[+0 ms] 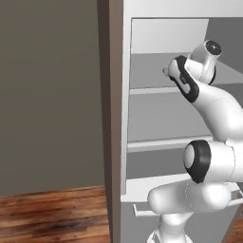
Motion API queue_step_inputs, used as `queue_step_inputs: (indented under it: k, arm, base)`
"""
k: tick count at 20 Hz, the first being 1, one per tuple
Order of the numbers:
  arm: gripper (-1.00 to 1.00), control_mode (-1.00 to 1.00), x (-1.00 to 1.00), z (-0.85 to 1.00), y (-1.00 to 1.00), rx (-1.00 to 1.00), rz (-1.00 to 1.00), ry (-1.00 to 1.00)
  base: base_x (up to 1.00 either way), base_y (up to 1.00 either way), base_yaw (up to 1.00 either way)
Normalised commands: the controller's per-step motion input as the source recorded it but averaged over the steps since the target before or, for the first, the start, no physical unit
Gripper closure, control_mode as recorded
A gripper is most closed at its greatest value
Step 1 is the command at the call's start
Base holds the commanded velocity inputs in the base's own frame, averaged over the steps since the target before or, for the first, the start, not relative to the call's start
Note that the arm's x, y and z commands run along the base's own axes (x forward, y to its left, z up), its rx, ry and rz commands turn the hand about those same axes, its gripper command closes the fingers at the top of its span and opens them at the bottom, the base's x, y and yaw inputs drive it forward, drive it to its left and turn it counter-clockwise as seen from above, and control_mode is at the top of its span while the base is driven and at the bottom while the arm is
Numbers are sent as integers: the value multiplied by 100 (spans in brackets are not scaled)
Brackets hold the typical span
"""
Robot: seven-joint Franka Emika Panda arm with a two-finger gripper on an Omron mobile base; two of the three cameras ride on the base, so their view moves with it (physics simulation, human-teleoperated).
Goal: Take the cheese, steak, and lemon wedge from the fridge and place them on the plate on the dining counter to create an appetizer plate.
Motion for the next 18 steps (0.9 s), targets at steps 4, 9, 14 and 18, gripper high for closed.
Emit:
queue_step_inputs:
  k: [4, 9, 14, 18]
  arm:
    - [-100, -100, 28, -12, 0, 0, 0, 1]
    - [100, -100, 17, -17, 0, 0, 0, 0]
    - [100, -100, 14, -16, 0, 0, 0, 0]
    - [100, -100, 5, -5, 0, 0, 0, 0]
  base:
    - [0, 0, 0]
    - [0, 0, 0]
    - [0, 0, 0]
    - [0, 0, 0]
